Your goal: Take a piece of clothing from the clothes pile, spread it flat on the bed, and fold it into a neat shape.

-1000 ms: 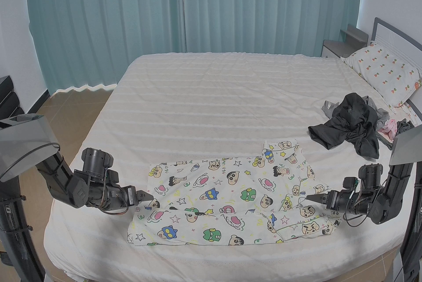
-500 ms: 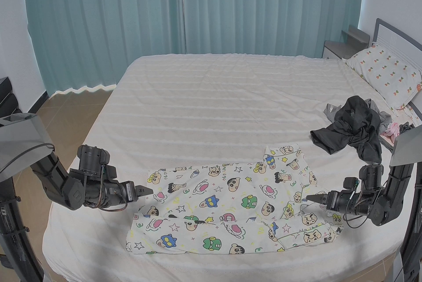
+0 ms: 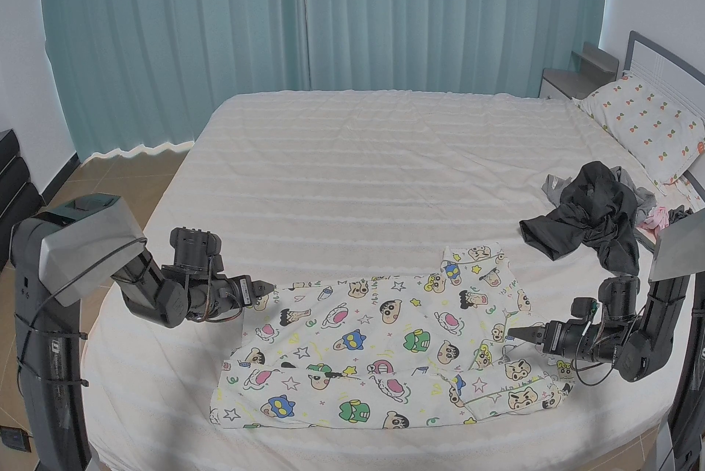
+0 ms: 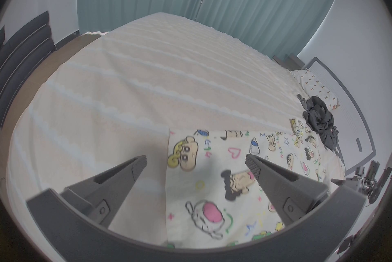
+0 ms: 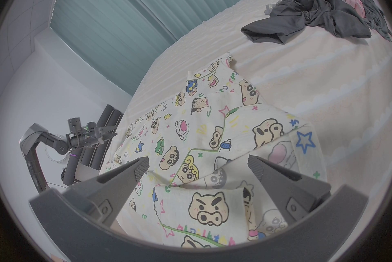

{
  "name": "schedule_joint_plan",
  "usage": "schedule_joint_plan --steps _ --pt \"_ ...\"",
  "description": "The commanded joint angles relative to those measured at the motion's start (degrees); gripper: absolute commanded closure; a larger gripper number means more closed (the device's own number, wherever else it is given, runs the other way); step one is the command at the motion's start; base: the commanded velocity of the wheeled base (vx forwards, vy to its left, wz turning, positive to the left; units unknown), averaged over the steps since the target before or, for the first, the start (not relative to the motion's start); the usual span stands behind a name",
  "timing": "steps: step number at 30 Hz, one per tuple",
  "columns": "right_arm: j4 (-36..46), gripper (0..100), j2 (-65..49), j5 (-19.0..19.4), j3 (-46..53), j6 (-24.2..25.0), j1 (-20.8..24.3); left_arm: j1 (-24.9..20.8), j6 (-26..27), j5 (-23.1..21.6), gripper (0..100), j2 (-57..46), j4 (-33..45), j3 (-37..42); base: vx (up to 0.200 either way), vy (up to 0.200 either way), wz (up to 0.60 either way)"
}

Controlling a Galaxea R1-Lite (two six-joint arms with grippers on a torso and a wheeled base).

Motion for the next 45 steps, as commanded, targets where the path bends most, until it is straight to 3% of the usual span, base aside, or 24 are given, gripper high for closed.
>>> schedule_joint_plan --steps 1,15,27,28,35,45 --pt "-0.5 0 -0.1 0.1 1.1 0.1 1.1 0.0 1.6 0.5 0 7.1 0.5 -5.7 0.000 0.000 0.00" --pt "-1.0 0 -0.1 -0.9 1.0 0.1 1.1 -0.3 1.8 -0.4 0 8.1 3.6 -10.1 0.000 0.000 0.00" --pt "-2.6 0 0.0 -1.1 1.4 0.3 1.1 -1.9 1.4 -1.2 0 8.4 10.9 -14.1 0.000 0.000 0.00" --pt "-2.6 0 -0.1 -1.1 1.3 0.3 1.1 -1.9 1.1 -0.9 100 8.5 11.0 -14.4 0.000 0.000 0.00" --pt "-5.9 0 0.4 -1.3 1.0 3.8 1.8 -1.6 -0.8 3.4 100 9.3 9.0 -15.0 0.000 0.000 0.00" --pt "-6.3 0 0.4 -1.4 -1.2 4.2 2.3 -1.4 -3.4 9.1 100 9.3 0.7 -14.6 0.000 0.000 0.00"
